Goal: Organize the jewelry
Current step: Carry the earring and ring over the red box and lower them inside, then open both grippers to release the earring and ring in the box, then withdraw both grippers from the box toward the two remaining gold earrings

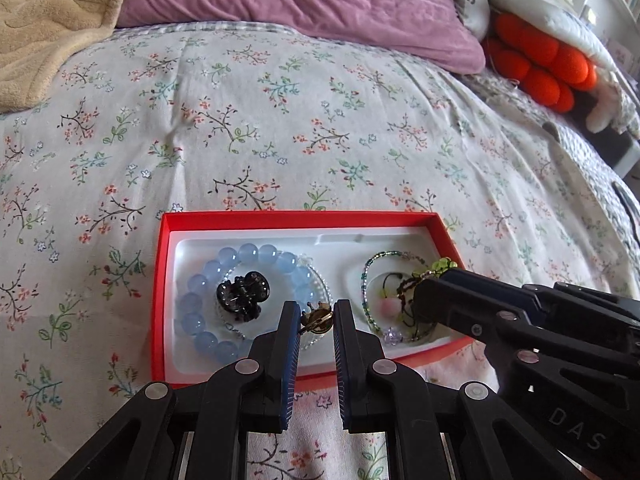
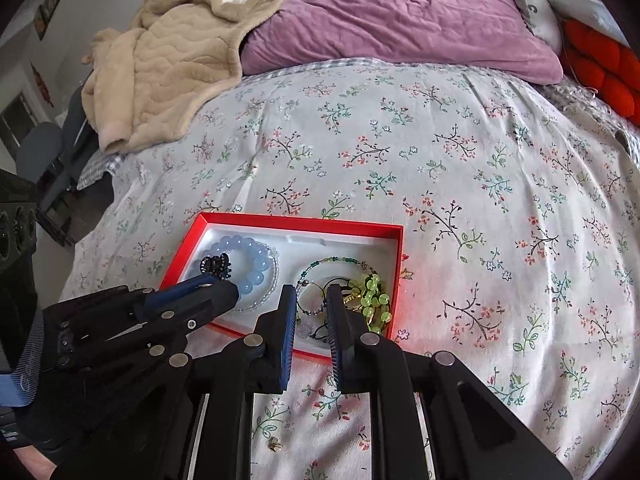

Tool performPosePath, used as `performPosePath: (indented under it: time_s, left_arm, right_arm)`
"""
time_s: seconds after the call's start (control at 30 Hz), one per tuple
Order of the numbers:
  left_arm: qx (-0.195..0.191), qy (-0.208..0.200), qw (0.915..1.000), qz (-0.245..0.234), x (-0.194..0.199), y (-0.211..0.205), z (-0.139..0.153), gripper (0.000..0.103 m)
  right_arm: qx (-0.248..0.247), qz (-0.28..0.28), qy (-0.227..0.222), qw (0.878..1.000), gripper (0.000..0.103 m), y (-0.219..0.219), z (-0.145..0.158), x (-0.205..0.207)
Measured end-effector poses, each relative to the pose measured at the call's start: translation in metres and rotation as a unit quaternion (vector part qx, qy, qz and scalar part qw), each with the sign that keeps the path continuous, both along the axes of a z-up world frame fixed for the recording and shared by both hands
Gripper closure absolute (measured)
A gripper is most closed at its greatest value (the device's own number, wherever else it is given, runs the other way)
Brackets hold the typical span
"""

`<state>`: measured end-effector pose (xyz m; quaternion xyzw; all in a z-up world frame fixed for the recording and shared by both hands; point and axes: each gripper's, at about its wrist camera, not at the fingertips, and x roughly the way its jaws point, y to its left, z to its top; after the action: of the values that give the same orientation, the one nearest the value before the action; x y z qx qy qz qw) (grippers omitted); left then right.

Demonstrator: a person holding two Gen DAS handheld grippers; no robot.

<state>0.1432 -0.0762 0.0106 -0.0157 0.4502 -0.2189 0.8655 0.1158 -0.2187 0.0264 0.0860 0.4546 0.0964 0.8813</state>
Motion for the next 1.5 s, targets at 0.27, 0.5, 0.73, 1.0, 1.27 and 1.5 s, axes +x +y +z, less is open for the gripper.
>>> performPosePath:
  time_s: [0.27,0.5,0.73,1.0,1.27,1.5]
  left_arm:
    - [0.012,-0.004,0.9999,-0.007,-0.001,-0.005,-0.004,0.089]
    - [0.019,-0.012,0.9997,-0.012,-0.007,-0.002,0.002,0.067]
    - [0.023,-0.02,0.9994,-0.016,-0.017,0.004,0.011,0.052]
    - [0.038,-0.026,0.9986,-0.026,-0.034,0.012,0.02,0.035]
    - [0.06,-0.024,0.9978,-0.018,-0.055,0.027,0.023,0.015]
    - [0.069,-0.005,0.9976,0.006,-0.068,0.047,0.017,0.007]
  right_arm:
    - [0.01,0.012,0.009,1.0,0.085,0.0,-0.001,0.001]
    - [0.003,0.006,0.011,1.0,0.084,-0.004,0.002,-0.004]
    - [0.002,0.006,0.004,1.0,0.063,-0.012,0.011,-0.014]
    - [-0.031,0.013,0.008,0.999,0.058,-0.013,0.017,-0.031]
    - [-0.064,0.024,0.023,0.997,0.038,-0.009,0.018,-0.055]
    - [-0.098,0.027,0.038,0.994,0.032,-0.007,0.012,-0.077]
